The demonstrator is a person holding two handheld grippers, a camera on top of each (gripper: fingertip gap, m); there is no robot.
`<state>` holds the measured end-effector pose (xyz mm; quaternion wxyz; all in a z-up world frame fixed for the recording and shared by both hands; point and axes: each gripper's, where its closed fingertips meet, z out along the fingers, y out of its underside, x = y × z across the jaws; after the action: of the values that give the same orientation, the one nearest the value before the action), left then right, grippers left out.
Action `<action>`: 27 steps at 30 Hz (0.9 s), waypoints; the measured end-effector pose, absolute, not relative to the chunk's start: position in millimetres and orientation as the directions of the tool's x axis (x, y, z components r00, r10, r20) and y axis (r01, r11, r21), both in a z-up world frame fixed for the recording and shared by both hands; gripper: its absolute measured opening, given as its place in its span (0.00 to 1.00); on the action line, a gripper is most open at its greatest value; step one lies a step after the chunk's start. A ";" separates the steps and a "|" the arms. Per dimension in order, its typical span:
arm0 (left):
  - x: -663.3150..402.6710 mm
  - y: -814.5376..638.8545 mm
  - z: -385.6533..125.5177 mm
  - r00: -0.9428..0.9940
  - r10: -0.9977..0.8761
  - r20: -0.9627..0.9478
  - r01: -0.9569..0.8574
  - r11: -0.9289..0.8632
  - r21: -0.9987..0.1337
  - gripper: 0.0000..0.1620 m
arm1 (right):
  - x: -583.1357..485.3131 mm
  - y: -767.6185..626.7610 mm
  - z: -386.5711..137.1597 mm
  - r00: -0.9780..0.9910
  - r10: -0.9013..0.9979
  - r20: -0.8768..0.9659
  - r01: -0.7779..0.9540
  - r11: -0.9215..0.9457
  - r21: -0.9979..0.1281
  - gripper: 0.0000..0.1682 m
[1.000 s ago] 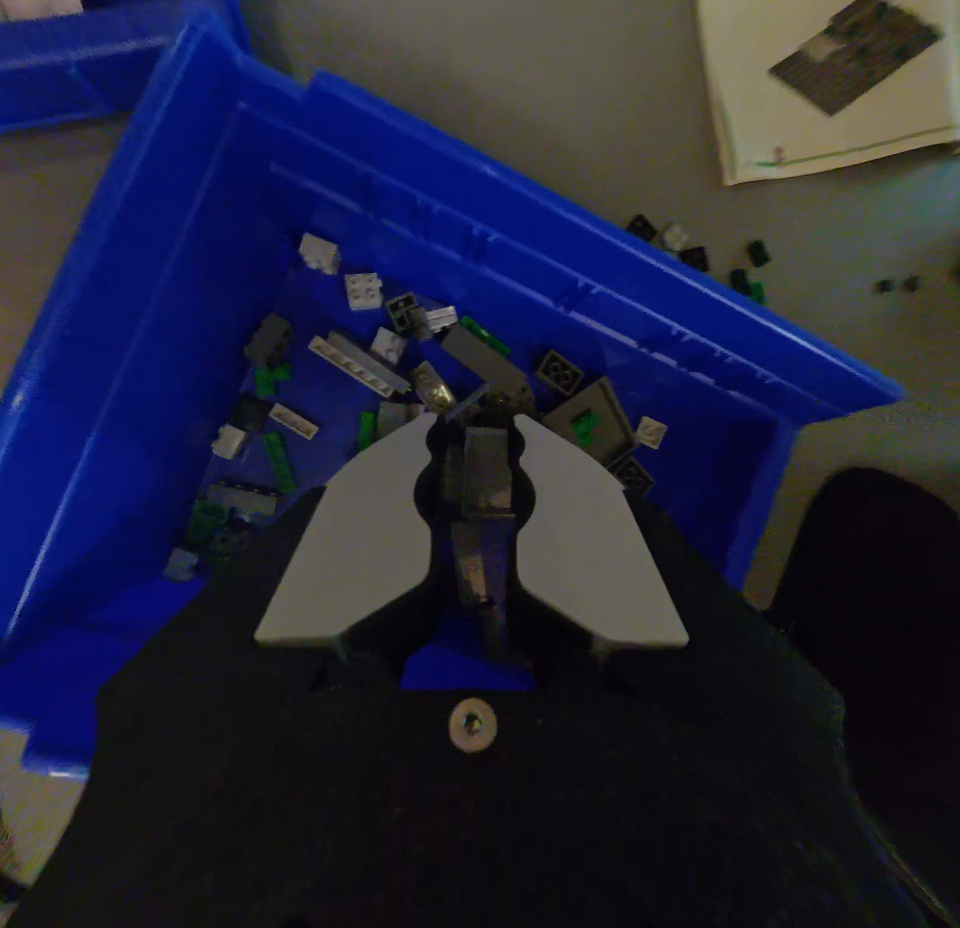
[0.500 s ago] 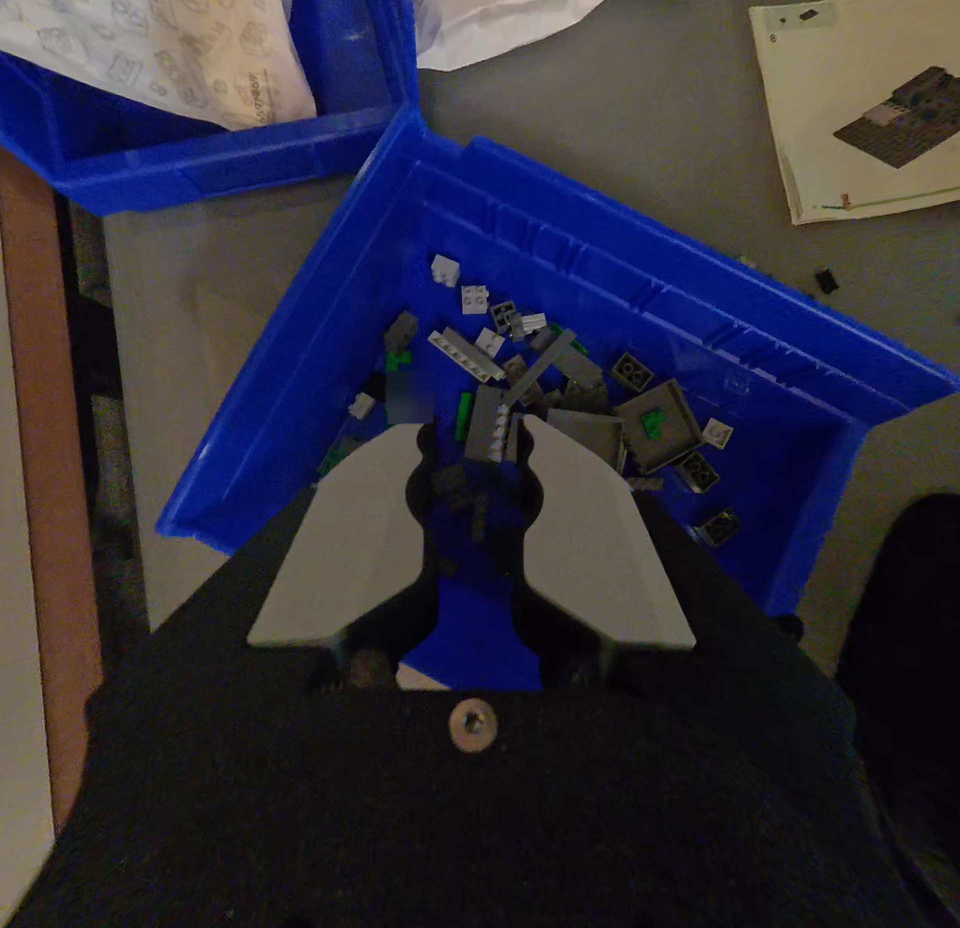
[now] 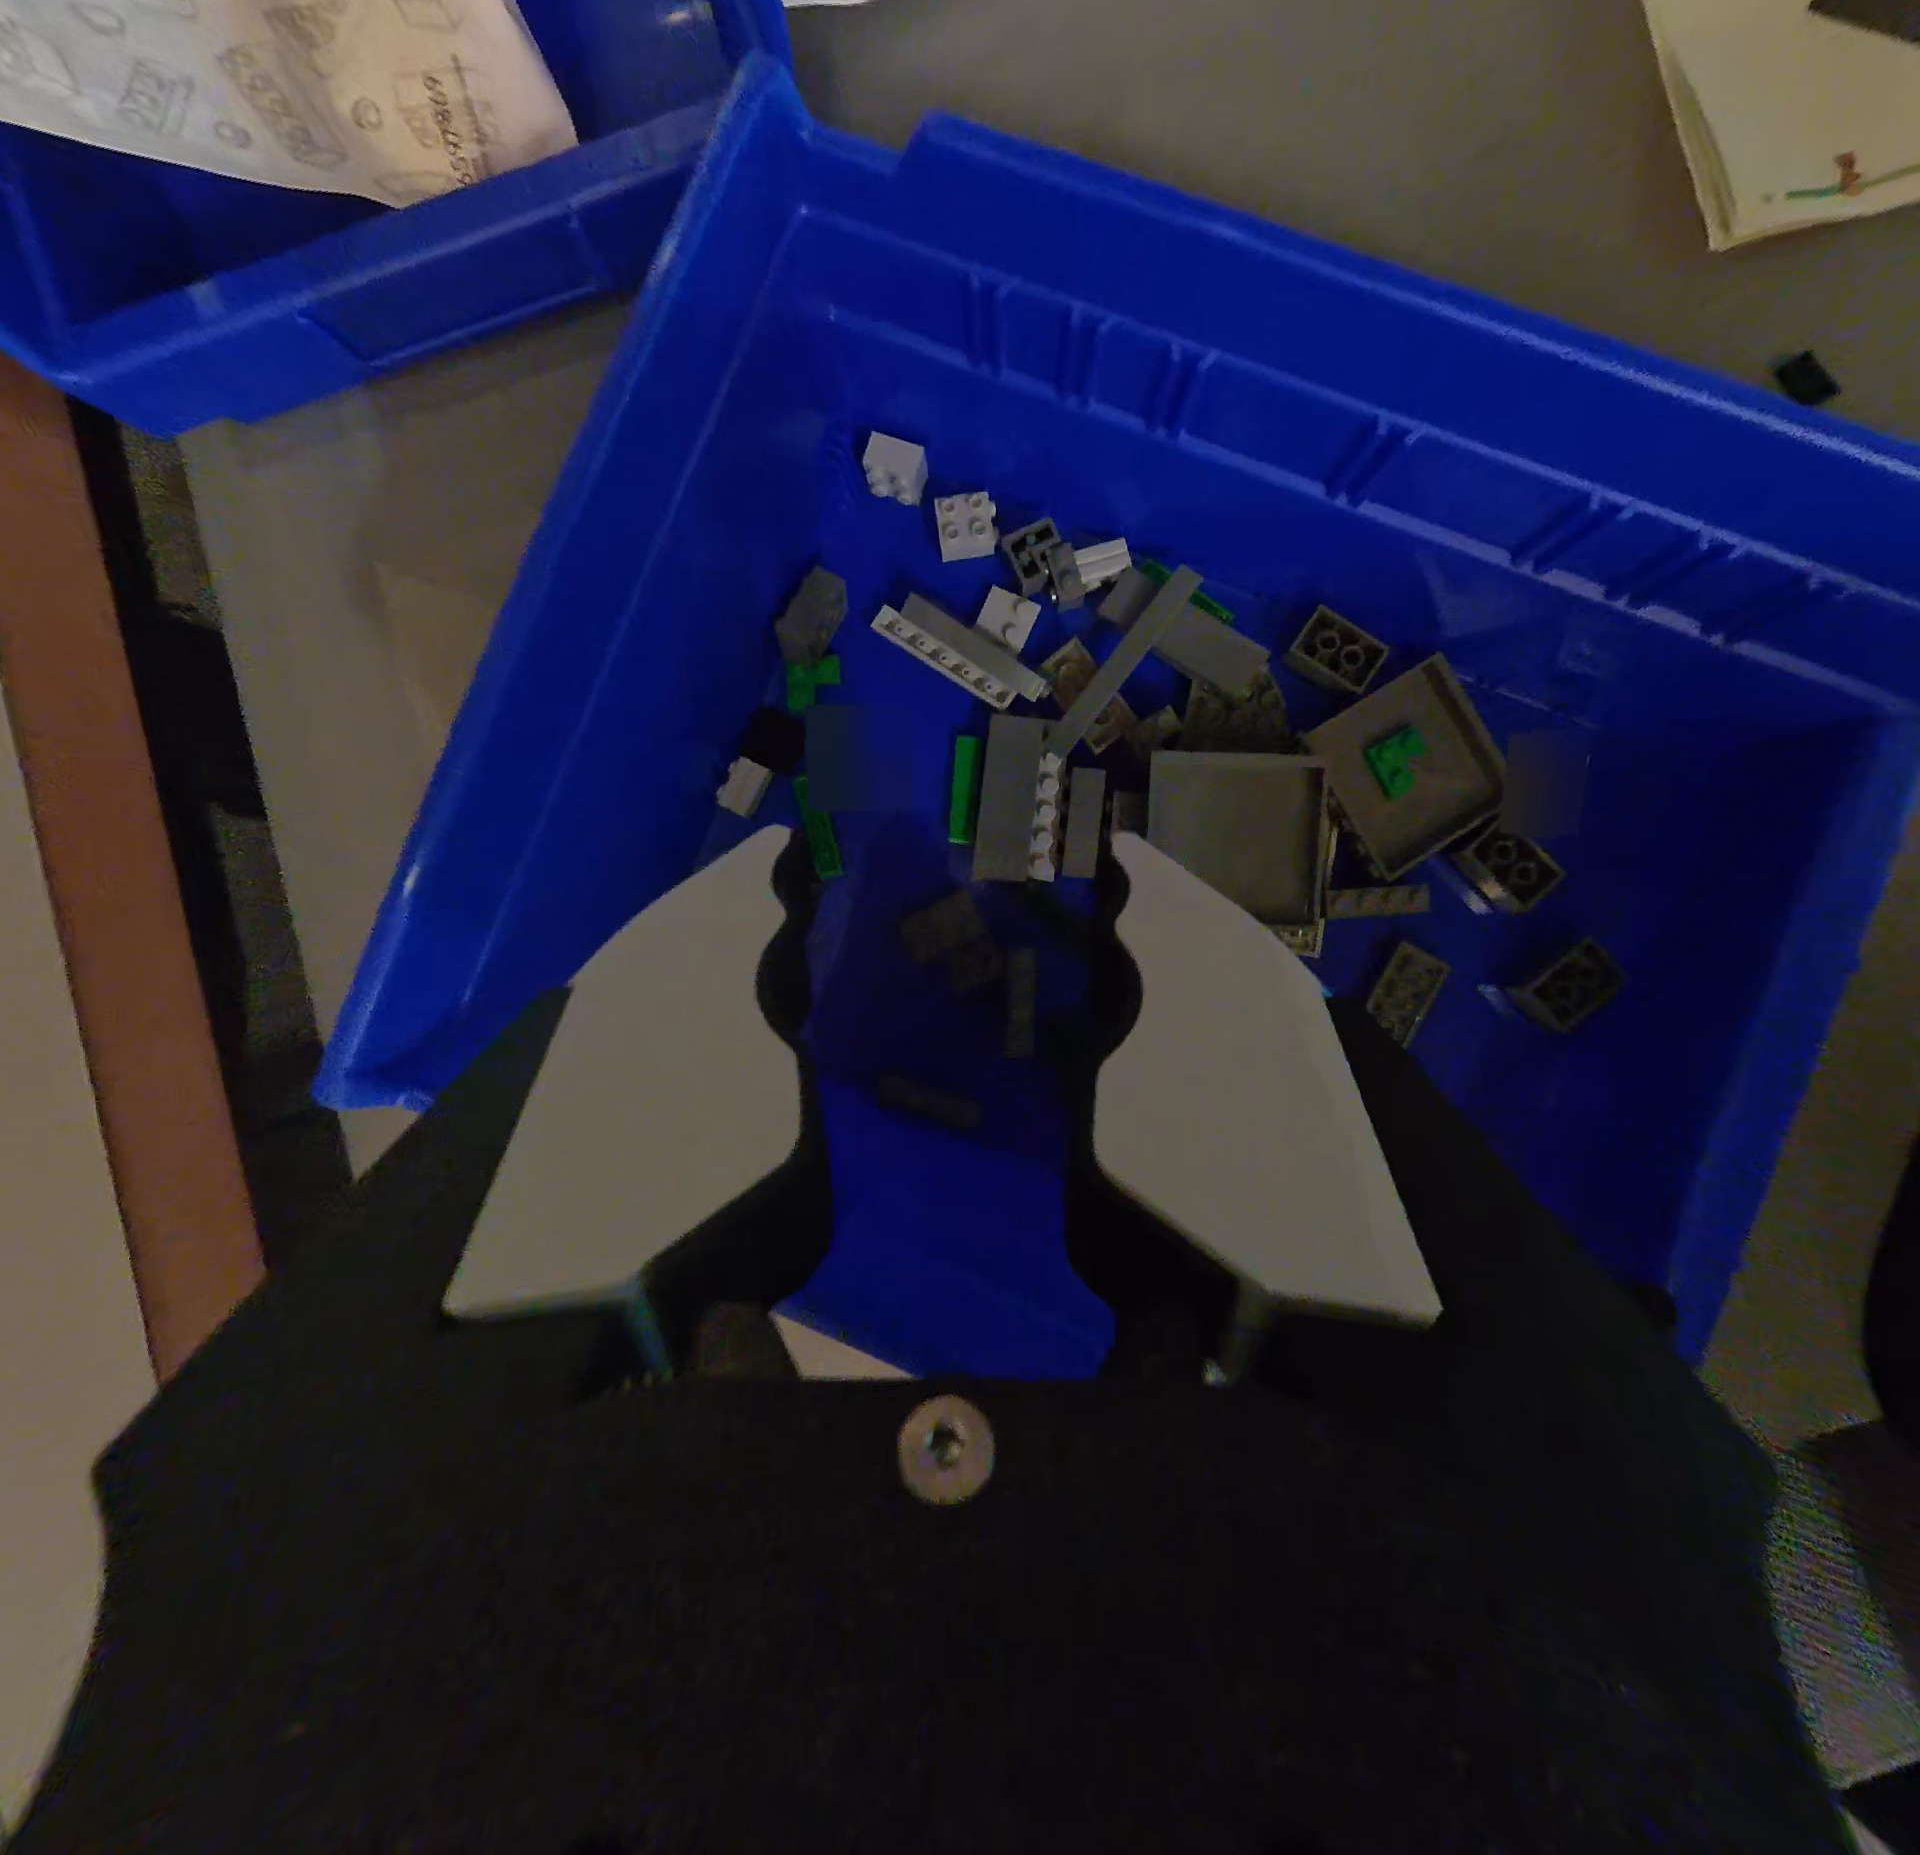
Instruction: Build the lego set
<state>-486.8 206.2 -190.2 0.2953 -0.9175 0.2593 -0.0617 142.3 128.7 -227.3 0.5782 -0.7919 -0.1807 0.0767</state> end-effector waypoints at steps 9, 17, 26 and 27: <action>-454.3 186.5 -224.3 0.704 -0.708 -0.046 -0.656 -0.625 -0.423 0.41 | 142.2 131.4 -232.1 0.926 0.362 0.107 0.217 -0.279 -0.936 0.00; -427.5 165.8 -269.3 0.603 -0.798 0.017 -0.776 -0.592 -0.218 0.43 | 143.6 131.9 -233.6 0.928 0.356 0.109 0.219 -0.285 -0.933 0.00; -427.6 166.4 -280.3 0.616 -0.787 0.031 -0.781 -0.615 -0.106 0.36 | 144.8 130.9 -231.1 0.928 0.358 0.106 0.214 -0.276 -0.937 0.00; -428.7 167.3 -279.6 0.613 -0.790 0.021 -0.784 -0.612 -0.103 0.35 | 145.3 130.6 -230.6 0.928 0.357 0.106 0.213 -0.275 -0.937 0.00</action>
<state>-428.7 167.3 -279.6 0.0415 -0.8971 0.4386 -0.0322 145.3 130.6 -230.6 0.5747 -0.7960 -0.1792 0.0626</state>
